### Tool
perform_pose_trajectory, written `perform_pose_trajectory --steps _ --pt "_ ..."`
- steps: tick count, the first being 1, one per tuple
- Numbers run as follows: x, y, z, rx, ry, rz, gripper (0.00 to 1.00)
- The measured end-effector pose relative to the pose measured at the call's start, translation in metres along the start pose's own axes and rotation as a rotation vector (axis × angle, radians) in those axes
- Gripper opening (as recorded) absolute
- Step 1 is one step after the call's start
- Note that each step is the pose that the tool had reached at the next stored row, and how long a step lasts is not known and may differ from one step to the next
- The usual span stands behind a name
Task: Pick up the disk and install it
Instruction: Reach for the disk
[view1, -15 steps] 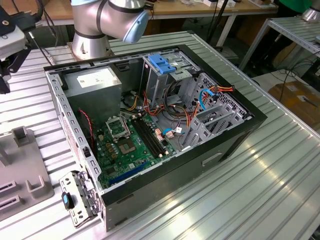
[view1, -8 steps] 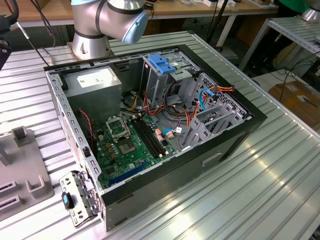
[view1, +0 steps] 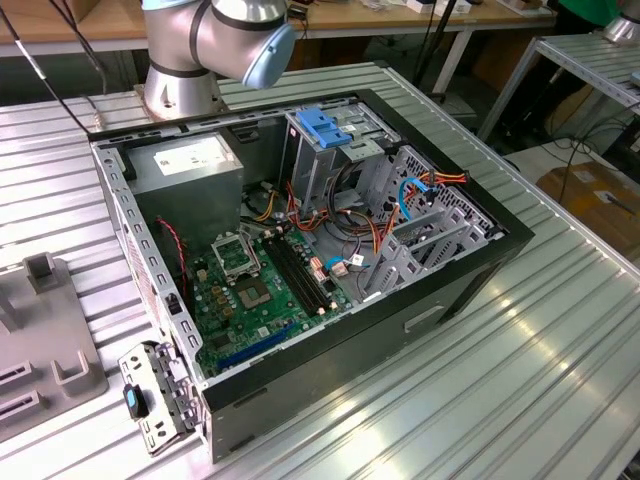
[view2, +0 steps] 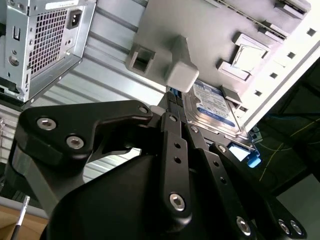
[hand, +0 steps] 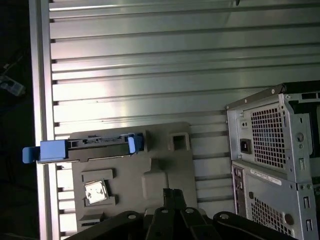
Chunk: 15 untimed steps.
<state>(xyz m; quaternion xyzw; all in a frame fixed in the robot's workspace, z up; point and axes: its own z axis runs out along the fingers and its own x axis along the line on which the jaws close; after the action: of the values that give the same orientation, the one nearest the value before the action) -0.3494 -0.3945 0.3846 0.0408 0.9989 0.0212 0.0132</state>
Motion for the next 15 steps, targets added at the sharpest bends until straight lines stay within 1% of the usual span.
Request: perform_pose_trajectory --steps 1,4,9,11,15 --pt "0.0027 -0.0001 0.0002 0.0 0.0 0.0 0.11" --pt "0.015 -0.0001 0.0009 0.0001 -0.0001 0.003 0.11" --pt "0.0289 -0.0001 0.0018 0.0001 -0.0003 0.006 0.11" --pt "0.0308 -0.0003 0.0018 0.0002 -0.0003 0.007 0.11" --pt "0.0315 -0.0003 0.0017 0.0002 -0.0003 0.007 0.11"
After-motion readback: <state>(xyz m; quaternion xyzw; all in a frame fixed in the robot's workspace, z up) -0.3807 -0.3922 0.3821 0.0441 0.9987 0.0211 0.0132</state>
